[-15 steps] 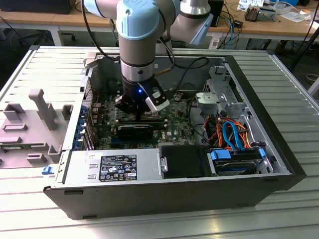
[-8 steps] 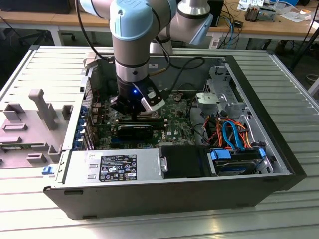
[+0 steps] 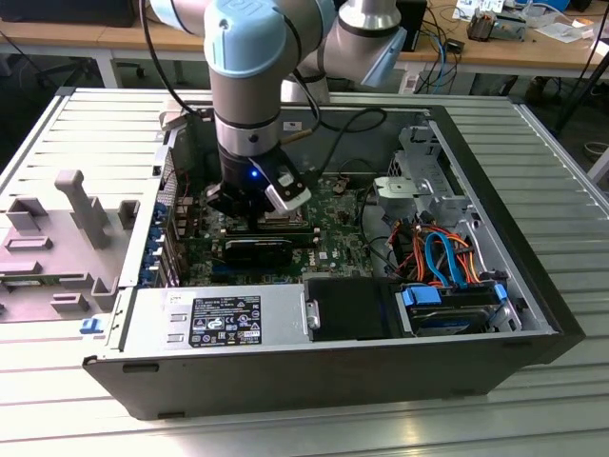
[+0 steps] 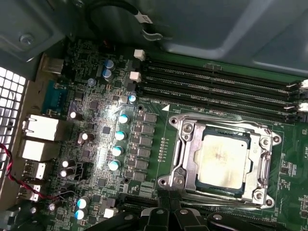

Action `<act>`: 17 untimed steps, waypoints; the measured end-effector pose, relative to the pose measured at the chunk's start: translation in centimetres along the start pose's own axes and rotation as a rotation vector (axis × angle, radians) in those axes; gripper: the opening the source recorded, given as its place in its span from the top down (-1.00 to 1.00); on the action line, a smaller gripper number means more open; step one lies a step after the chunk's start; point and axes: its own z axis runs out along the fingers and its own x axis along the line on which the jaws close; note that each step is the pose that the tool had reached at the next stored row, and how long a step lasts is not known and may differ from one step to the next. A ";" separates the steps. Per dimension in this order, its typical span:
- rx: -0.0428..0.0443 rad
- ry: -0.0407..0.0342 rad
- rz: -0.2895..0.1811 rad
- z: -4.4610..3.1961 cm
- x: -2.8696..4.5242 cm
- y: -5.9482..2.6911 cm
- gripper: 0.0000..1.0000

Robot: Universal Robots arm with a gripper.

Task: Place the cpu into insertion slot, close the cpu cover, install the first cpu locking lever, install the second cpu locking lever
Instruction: 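Install the second cpu locking lever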

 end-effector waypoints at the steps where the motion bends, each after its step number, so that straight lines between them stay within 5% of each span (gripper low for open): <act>1: -0.0009 -0.0001 -0.001 0.01 0.03 0.08 0.79; 17: -0.0364 -0.0062 -0.012 0.39 0.48 0.28 0.79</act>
